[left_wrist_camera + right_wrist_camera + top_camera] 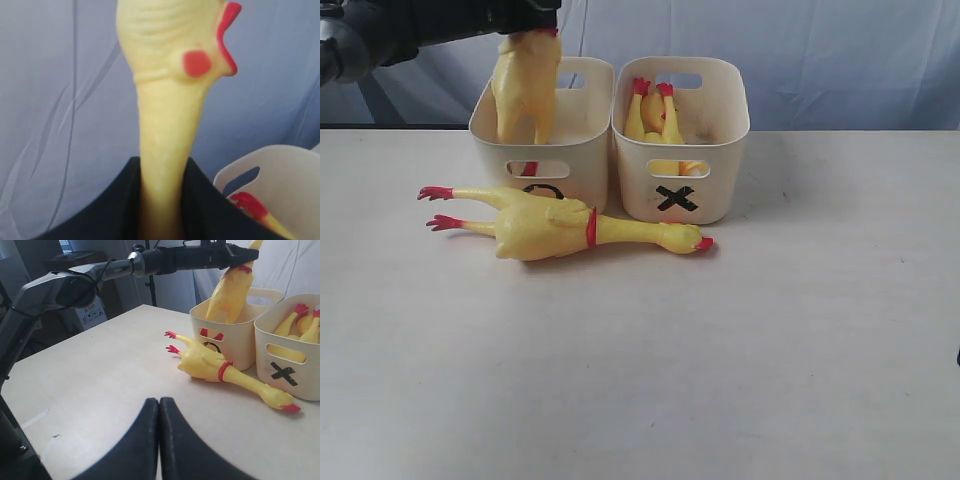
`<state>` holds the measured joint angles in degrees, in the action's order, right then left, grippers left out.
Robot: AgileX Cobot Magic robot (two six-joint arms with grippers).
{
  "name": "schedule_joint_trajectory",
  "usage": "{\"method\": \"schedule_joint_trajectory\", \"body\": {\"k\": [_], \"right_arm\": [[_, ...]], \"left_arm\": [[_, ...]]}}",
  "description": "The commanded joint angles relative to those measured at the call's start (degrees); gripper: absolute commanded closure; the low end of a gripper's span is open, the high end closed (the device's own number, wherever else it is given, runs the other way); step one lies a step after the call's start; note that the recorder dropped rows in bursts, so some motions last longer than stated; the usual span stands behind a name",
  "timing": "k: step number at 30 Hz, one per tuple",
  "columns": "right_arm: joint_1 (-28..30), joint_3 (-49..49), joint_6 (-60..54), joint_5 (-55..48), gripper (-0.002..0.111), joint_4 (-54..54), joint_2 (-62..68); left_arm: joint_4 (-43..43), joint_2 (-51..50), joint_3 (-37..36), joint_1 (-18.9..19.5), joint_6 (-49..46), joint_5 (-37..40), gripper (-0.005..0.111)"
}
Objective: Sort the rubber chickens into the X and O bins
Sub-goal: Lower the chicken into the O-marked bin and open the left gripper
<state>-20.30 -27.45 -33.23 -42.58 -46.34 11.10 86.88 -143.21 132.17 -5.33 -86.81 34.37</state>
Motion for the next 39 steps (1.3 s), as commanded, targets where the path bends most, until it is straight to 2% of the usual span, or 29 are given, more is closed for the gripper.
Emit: {"method": "schedule_joint_trajectory", "body": {"k": [1, 6, 10, 12, 18, 33, 39], "right_arm": [[0.3, 0.3, -0.1, 0.7, 0.109, -0.2, -0.2], [0.3, 0.3, -0.1, 0.9, 0.109, -0.8, -0.2], [0.3, 0.3, 0.0, 1.2, 0.109, -1.6, -0.2], [0.3, 0.3, 0.0, 1.3, 0.109, -1.6, -0.2], [0.3, 0.3, 0.0, 1.4, 0.109, -1.8, -0.2], [0.3, 0.3, 0.0, 1.4, 0.109, -2.1, -0.2], [0.3, 0.3, 0.0, 1.3, 0.109, -2.0, -0.2]], "left_arm": [[-4.3, -0.1, 0.5, -0.5, 2.6, 1.0, 0.107], [-4.5, -0.1, 0.5, -0.5, 3.8, 2.3, 0.107], [-4.7, -0.4, 0.5, -0.5, 4.2, 3.3, 0.087], [-4.7, -0.4, 0.5, -0.5, 4.5, 3.3, 0.069], [-4.7, -0.4, 0.5, -0.5, 6.9, 3.2, 0.052], [-3.6, -0.1, 0.5, -0.4, 11.5, 6.7, 0.05], [-8.8, 2.2, 0.5, 1.2, 13.3, 11.7, 0.055]]}}
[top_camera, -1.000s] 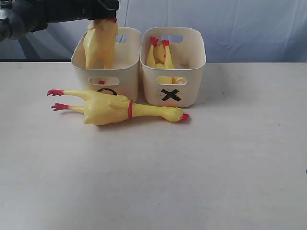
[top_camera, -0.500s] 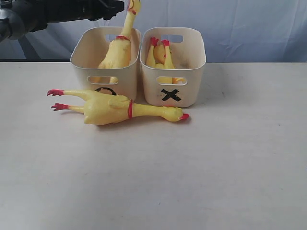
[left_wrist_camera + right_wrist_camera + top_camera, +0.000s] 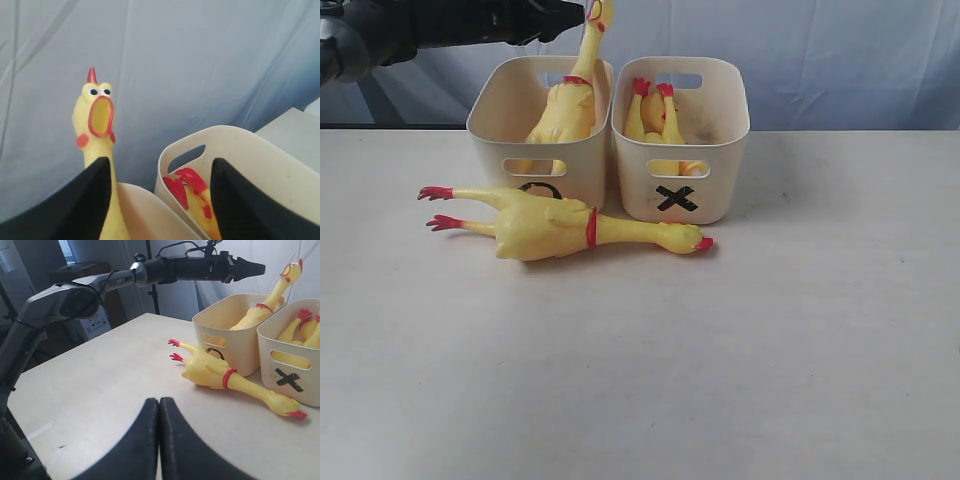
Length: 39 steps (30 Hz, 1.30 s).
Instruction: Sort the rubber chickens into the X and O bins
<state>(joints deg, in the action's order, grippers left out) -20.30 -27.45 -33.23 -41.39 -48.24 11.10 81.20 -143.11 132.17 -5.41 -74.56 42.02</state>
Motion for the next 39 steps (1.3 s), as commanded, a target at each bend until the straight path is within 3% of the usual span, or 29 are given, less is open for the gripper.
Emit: {"method": "schedule_joint_trajectory", "body": {"k": [1, 6, 13, 27, 39], "right_arm": [[0.3, 0.3, 0.0, 0.1, 0.109, -0.1, -0.2], [0.3, 0.3, 0.0, 0.0, 0.109, -0.1, -0.2], [0.3, 0.3, 0.0, -0.1, 0.109, 0.0, -0.2], [0.3, 0.3, 0.1, -1.9, 0.109, 0.0, -0.2], [0.3, 0.3, 0.1, -1.7, 0.109, 0.6, -0.2]], "left_arm": [[-4.2, 2.7, 0.5, 1.4, 1.1, 5.0, 0.056], [-10.0, 5.4, 0.5, 1.9, 1.1, 10.0, 0.065], [-20.6, 7.6, 0.5, 2.0, 4.2, 19.7, 0.107], [-38.6, 12.2, -1.4, 2.1, 13.0, 27.9, 0.107], [-41.2, 19.6, -10.9, 2.5, 14.1, 27.9, 0.107]]}}
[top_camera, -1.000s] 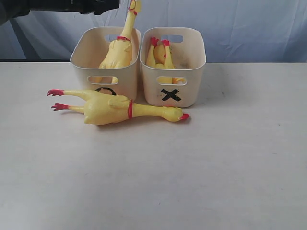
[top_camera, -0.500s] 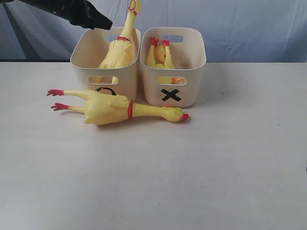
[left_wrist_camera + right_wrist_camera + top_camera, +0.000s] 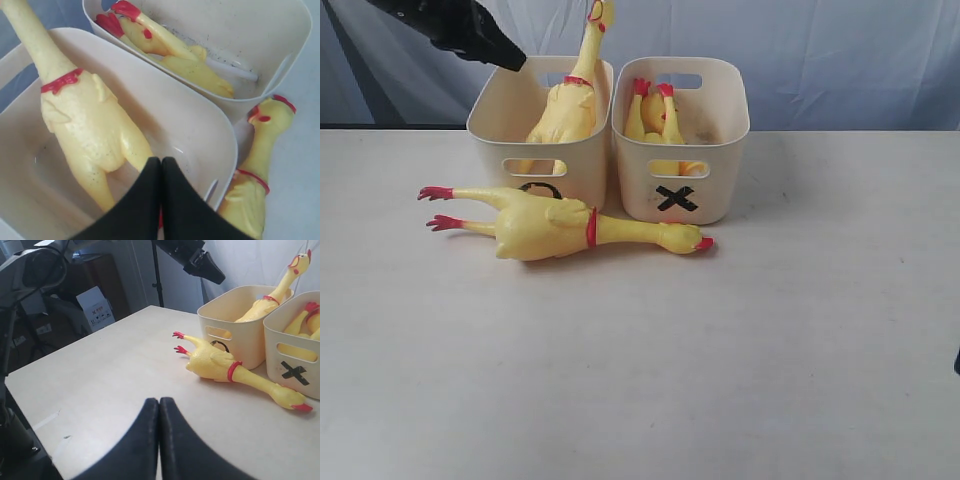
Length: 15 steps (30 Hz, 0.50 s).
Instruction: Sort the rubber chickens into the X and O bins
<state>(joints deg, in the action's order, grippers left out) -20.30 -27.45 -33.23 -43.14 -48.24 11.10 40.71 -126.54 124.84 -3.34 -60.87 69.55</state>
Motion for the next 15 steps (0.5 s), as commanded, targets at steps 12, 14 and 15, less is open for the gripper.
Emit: {"method": "schedule_joint_trajectory", "body": {"k": [12, 14, 15], "right_arm": [[0.3, 0.3, -0.2, -1.3, 0.109, 4.2, -0.2], [0.3, 0.3, -0.2, -0.8, 0.109, 4.6, -0.2], [0.3, 0.3, -0.2, -0.4, 0.109, 5.0, -0.2]], "left_arm": [[-2.5, 13.3, -19.9, 0.4, -1.2, 0.4, 0.107], [-3.1, 15.6, -23.7, 0.3, -1.2, 0.4, 0.107], [-3.1, 16.6, -25.6, 0.3, -1.2, 0.4, 0.107]]}}
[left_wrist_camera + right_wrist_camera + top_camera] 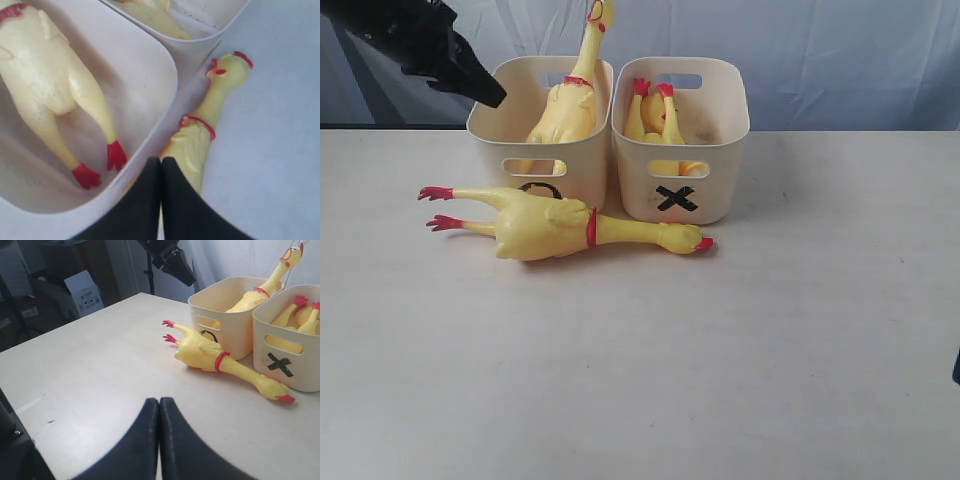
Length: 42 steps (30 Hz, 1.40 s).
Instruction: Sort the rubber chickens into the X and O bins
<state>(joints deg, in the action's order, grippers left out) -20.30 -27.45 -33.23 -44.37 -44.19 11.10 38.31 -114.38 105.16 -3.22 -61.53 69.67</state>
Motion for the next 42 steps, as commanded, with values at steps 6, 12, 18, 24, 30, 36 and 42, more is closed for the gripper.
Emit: {"method": "schedule_joint_trajectory", "body": {"k": [6, 12, 18, 24, 30, 36, 42], "right_arm": [[0.3, 0.3, -0.2, 4.2, 0.109, 5.6, -0.2], [0.3, 0.3, -0.2, 8.1, 0.109, 9.7, -0.2], [0.3, 0.3, -0.2, 8.6, 0.109, 12.1, 1.2], [0.3, 0.3, -0.2, 8.6, 0.109, 14.2, 3.9], [0.3, 0.3, -0.2, 8.9, 0.109, 14.0, 7.4], [0.3, 0.3, -0.2, 7.5, 0.109, 14.0, 9.9], [0.3, 0.3, 0.1, 2.5, 0.109, 12.2, 11.4]], "left_arm": [[-0.3, 11.5, -18.0, 0.1, -2.7, -6.0, 0.107], [-0.4, 18.7, -31.1, -3.4, -5.2, -14.9, 0.107], [-0.8, 25.4, -41.8, -7.6, -6.4, -23.5, 0.107], [-1.2, 31.3, -51.5, -12.9, -8.2, -34.8, 0.107], [-1.2, 32.6, -56.9, -20.5, -13.1, -42.0, 0.107], [-1.0, 32.6, -61.4, -24.5, -13.1, -48.0, 0.107], [0.6, 32.6, -63.4, -26.0, -12.6, -49.0, 0.107]]}}
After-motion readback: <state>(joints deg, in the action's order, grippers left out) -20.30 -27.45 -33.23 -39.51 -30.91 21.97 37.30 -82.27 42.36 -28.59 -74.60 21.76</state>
